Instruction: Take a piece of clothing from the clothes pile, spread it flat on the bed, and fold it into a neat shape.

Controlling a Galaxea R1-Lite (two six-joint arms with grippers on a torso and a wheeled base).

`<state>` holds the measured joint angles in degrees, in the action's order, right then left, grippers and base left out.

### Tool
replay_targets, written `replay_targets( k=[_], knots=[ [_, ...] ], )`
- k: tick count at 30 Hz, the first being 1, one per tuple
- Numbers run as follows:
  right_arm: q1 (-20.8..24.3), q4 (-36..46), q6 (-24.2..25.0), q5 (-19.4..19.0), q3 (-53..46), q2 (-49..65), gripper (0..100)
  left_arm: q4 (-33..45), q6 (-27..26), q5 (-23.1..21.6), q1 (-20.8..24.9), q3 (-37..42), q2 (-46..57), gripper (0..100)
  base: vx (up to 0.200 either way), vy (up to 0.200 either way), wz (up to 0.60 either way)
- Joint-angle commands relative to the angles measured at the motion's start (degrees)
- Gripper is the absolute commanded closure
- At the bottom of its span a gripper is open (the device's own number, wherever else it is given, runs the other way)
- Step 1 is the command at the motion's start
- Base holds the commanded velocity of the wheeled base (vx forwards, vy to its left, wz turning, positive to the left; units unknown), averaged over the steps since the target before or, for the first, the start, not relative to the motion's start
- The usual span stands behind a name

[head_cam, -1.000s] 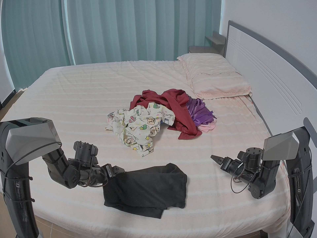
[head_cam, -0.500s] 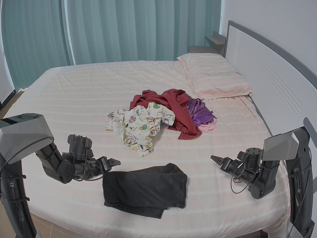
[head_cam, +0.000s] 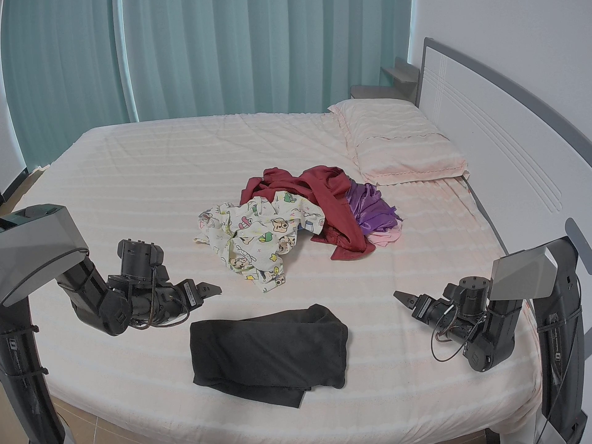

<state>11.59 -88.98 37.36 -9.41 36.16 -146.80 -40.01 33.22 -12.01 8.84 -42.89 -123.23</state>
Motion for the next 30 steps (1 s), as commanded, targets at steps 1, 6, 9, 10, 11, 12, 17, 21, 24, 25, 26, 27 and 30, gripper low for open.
replay_targets(
  k=[1,6,9,10,11,12,17,21,24,25,26,27,30],
  knots=[
    [0.4,-0.8,0.1,-0.1,-0.1,0.2,0,0.1,0.2,0.0,-0.6,-0.5,-0.8,0,0.000,0.200,0.00],
    [1.0,-0.8,0.1,-0.7,-2.1,0.7,0,0.3,0.2,0.0,-0.8,-1.1,-2.4,0,0.000,0.200,0.00],
    [2.1,-0.8,-0.2,-2.6,-4.5,1.5,0,0.2,0.2,0.0,-0.2,-0.8,-3.4,0,0.000,0.133,0.00],
    [2.2,-0.8,-0.5,-3.1,-5.0,1.5,0,0.3,0.2,0.0,0.0,-0.7,-3.7,0,0.000,0.000,0.00],
    [2.4,-0.8,-1.2,-3.8,-5.6,1.5,0,0.3,0.3,0.1,0.6,-0.7,-4.1,0,0.000,0.000,0.00],
    [2.4,-0.8,-2.6,-4.1,-5.8,1.3,0,0.2,0.3,0.2,1.2,-0.9,-4.9,0,0.000,0.000,0.00],
    [2.3,-0.8,-3.9,-4.2,-5.9,0.8,0,0.0,0.4,0.7,3.1,-0.6,-5.5,0,0.000,0.000,0.00],
    [2.5,-0.8,-4.1,-4.3,-6.9,1.1,0,0.0,0.6,0.8,3.6,-0.4,-5.6,0,-0.050,0.000,0.00],
    [2.6,-0.8,-4.1,-4.5,-7.7,1.3,0,0.2,1.1,0.8,4.0,-0.4,-5.8,0,-0.200,0.000,0.00],
    [2.9,-0.8,-4.3,-4.7,-8.0,1.5,0,0.2,1.4,0.8,4.4,-0.4,-6.1,0,-0.200,0.000,0.00],
    [3.0,-0.8,-4.3,-4.7,-8.1,1.5,0,0.2,1.5,0.8,4.6,-0.4,-6.1,0,-0.200,0.000,0.00],
    [3.3,-0.8,-4.5,-4.9,-8.4,1.5,0,0.1,2.5,0.8,5.4,-0.7,-6.2,0,-0.200,0.000,0.00],
    [3.4,-0.8,-4.7,-5.0,-8.9,1.5,0,0.2,8.0,1.0,7.4,-1.8,-6.2,0,-0.133,0.000,0.00]
  ],
)
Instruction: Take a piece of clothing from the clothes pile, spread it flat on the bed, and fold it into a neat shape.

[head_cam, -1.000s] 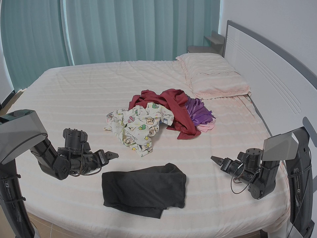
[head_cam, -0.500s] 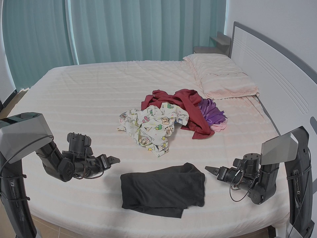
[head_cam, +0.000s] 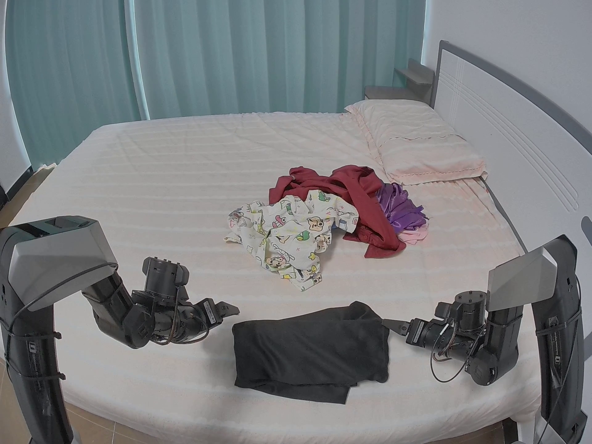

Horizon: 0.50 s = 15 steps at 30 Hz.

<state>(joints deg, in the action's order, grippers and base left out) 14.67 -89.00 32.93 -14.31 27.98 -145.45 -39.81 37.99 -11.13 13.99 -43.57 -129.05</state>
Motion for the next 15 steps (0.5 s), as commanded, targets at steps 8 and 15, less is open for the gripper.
replay_targets(
  k=[8,15],
  knots=[
    [0.7,-0.7,-1.3,-0.1,-0.6,0.0,0,0.5,11.4,7.7,6.1,-5.7,-3.1,0,0.000,0.000,0.00],
    [1.4,-0.7,-1.3,0.0,-0.6,0.0,0,0.3,11.9,16.0,8.7,-9.1,-6.7,0,0.000,0.000,0.00]
  ],
)
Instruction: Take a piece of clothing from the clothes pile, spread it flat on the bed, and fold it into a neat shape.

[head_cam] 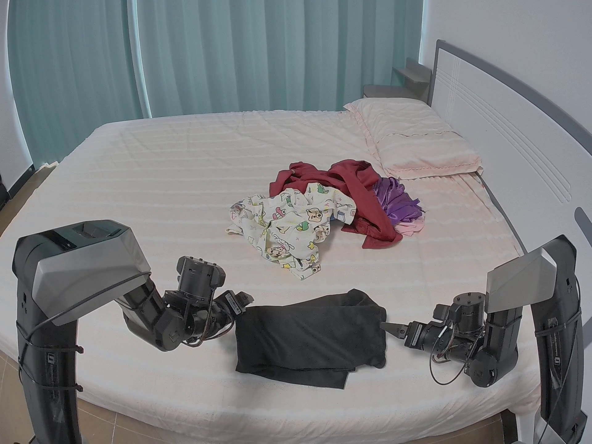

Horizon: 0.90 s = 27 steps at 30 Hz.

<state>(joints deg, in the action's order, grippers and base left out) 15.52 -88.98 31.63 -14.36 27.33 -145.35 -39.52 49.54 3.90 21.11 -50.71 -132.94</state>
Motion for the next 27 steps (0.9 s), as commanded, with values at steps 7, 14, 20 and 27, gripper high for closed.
replay_targets(
  k=[7,14,20,27],
  knots=[
    [0.9,-0.8,-0.1,-0.1,-0.5,-0.2,0,0.1,0.5,0.8,2.2,-1.8,-2.6,0,0.000,0.000,0.00],
    [2.0,-0.8,-1.6,-1.5,-1.7,-0.4,0,0.1,0.5,0.9,3.2,-2.1,-2.8,0,0.000,0.000,0.00],
    [2.4,-0.8,-2.9,-5.2,-4.2,0.0,0,0.1,0.6,0.9,3.2,-3.1,-2.9,100,0.000,0.000,0.00],
    [2.6,-0.8,-6.6,-8.1,-3.2,-1.9,0,-0.5,0.5,1.5,2.7,-3.4,-3.1,100,0.000,0.000,0.00]
  ],
)
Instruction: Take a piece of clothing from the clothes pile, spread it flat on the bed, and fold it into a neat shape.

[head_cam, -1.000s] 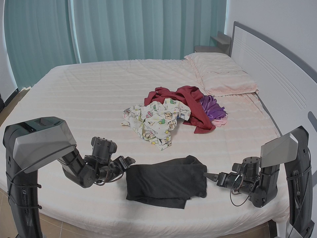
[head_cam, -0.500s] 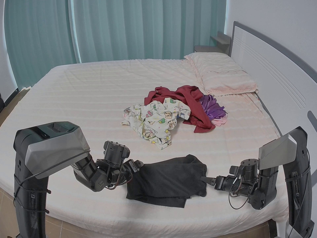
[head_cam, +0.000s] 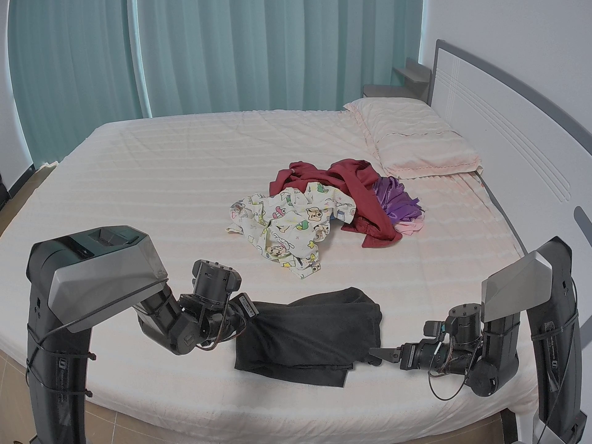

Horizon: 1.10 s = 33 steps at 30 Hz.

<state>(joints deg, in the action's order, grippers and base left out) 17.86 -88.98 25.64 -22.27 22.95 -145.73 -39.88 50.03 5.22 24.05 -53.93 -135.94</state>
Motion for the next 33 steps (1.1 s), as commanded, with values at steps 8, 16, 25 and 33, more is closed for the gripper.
replay_targets(
  k=[8,16,25,33],
  knots=[
    [3.9,-0.8,0.1,-0.3,5.1,-1.8,0,-0.6,0.0,0.1,-0.2,-0.5,-0.3,100,0.000,0.000,0.00],
    [5.6,-0.6,0.5,-0.5,7.5,-2.7,100,-2.2,-0.1,0.1,-0.3,-0.5,-0.8,100,0.000,0.000,0.00],
    [5.6,-0.6,0.0,-0.2,0.5,0.3,100,-7.6,-1.0,0.4,-1.5,0.5,-2.9,100,0.000,0.000,0.00],
    [5.7,-0.6,-0.1,-0.2,-0.5,0.5,100,-19.6,-9.1,0.6,-2.3,4.7,-7.1,100,0.000,0.000,0.00]
  ],
)
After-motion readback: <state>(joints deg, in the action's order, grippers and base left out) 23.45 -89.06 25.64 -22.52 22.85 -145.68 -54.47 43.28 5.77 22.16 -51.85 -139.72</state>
